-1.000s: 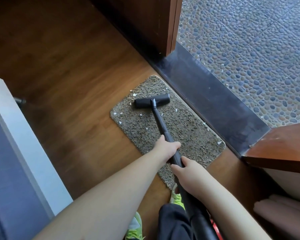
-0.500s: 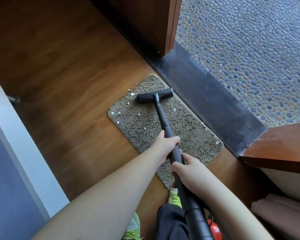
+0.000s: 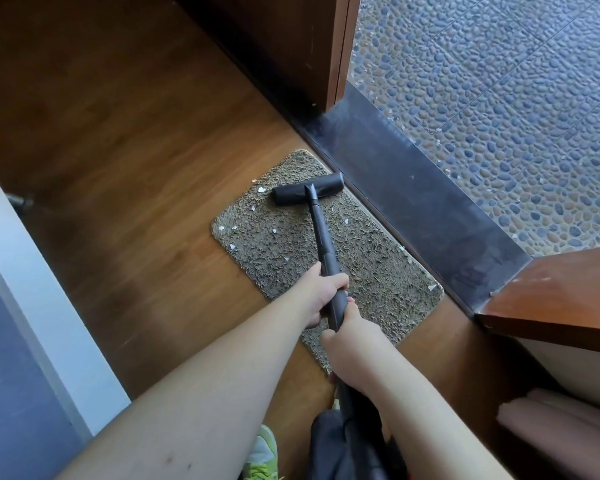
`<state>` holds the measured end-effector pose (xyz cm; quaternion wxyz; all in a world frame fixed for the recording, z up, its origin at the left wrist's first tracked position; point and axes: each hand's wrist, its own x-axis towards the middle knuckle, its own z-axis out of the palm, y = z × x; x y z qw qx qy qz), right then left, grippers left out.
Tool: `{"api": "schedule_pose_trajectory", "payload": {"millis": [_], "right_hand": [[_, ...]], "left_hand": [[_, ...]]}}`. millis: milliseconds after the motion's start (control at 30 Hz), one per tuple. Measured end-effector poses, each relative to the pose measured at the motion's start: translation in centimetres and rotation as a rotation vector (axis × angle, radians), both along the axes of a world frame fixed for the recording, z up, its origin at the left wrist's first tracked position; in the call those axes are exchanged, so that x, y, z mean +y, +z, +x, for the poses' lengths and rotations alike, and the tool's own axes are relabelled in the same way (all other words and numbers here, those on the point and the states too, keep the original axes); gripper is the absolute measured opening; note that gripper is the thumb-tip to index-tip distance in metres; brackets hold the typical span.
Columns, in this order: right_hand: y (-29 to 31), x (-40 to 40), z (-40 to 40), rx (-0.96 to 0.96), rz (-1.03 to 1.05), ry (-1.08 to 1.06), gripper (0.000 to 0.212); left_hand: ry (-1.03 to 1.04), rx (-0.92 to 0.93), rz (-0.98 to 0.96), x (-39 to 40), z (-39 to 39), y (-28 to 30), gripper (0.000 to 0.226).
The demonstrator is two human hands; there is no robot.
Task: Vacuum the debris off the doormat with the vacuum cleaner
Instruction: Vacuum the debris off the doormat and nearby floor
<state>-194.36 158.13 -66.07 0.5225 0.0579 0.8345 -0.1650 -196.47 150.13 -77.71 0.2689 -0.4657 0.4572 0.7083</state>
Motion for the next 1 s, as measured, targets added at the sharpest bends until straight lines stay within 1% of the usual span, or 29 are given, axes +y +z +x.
{"api": "schedule_pose_trajectory", "payload": {"millis": [100,200,267,367,400,500,567,633,667,833,900,1000], "right_hand": [[0.2,0.7,0.5,0.036,-0.064,-0.078,0.060],[0.7,1.7,1.1,0.022,-0.120,-0.113,0.053],[1.2,2.4,1.8,-0.001,-0.167,-0.141,0.048],[2.0,3.3,3.1,-0.042,-0.218,-0.185,0.042],[2.2,3.6,3.6,-0.057,-0.219,-0.189,0.041],[2.3,3.9,5.0,-0.081,-0.186,-0.149,0.041],[2.1,3.9,5.7,-0.075,-0.180,-0.149,0.034],[2.0,3.9,5.9,-0.040,-0.189,-0.123,0.016],[2.0,3.8,5.8,-0.024,-0.191,-0.112,0.013],[1.8,3.8,4.6,-0.047,-0.235,-0.133,0.013],[1.7,3.9,4.0,-0.012,-0.250,-0.134,0.010],[1.7,3.9,2.6,0.036,-0.264,-0.177,0.007]], "left_hand": [[-0.010,0.014,-0.017,0.0,0.2,0.3,0.024],[-0.022,0.022,-0.079,0.4,0.8,0.8,0.029],[-0.024,0.005,-0.127,0.8,1.6,0.8,0.045],[-0.063,-0.049,-0.213,1.3,3.3,0.6,0.082],[-0.101,-0.078,-0.242,1.4,3.8,0.7,0.090],[-0.169,-0.132,-0.284,1.9,5.6,0.7,0.101],[-0.174,-0.148,-0.282,2.1,6.5,0.9,0.108],[-0.165,-0.149,-0.274,2.1,6.7,0.6,0.110],[-0.153,-0.141,-0.265,2.1,6.7,0.5,0.111],[-0.100,-0.111,-0.236,2.0,5.7,-0.7,0.106],[-0.093,-0.087,-0.234,2.1,4.7,-1.1,0.104],[-0.138,-0.039,-0.241,2.0,2.3,0.3,0.106]]}}
